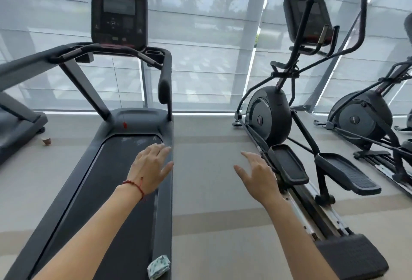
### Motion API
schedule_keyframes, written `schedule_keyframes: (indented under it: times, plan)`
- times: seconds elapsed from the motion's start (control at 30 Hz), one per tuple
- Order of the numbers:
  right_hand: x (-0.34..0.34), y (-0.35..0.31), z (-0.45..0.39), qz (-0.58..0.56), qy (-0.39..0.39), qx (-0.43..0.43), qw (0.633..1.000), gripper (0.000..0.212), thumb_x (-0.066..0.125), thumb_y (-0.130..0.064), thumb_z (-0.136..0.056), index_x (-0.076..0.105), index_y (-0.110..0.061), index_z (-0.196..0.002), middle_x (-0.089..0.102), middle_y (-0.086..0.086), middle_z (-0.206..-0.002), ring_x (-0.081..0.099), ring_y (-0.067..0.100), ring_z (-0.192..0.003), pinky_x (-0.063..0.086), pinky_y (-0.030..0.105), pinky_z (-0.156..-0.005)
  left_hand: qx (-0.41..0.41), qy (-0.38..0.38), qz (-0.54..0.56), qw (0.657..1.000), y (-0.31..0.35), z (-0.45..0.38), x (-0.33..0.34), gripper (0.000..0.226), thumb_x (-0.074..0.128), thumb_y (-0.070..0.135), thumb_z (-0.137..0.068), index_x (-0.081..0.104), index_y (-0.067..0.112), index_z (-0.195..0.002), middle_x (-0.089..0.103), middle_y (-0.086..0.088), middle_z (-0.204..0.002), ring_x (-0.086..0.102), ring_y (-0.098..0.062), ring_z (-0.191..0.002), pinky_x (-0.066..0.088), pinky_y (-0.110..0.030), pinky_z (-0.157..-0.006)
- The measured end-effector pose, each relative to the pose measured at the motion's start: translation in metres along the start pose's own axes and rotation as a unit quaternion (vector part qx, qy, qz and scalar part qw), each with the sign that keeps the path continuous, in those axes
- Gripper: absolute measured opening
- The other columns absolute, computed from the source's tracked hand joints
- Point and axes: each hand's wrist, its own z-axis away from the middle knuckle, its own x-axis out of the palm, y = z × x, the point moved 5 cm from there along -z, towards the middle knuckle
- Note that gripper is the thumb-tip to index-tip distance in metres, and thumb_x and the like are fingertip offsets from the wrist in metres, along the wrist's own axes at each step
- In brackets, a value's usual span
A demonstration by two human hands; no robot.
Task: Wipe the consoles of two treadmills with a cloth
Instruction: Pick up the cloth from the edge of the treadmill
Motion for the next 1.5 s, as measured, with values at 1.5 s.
schedule_keyframes:
  times: [1.5]
  plan:
    - [0.477, 0.099, 0.038, -0.052, -0.459, 0.008, 0.887, 0.045, 0.044, -0.033, -0.096, 0.039, -0.017, -0.137, 0.047, 0.001, -0.135, 0.043, 0.017, -0.123, 0.036, 0.031, -0.099, -0.373, -0.222, 0.035, 0.9, -0.125, 0.205, 0.354, 0.061, 0.022, 0.044, -0.098, 0.062, 0.002, -0.116, 0.063, -0.017, -0.116, 0.058, -0.035, -0.11, 0.048, -0.046, -0.088]
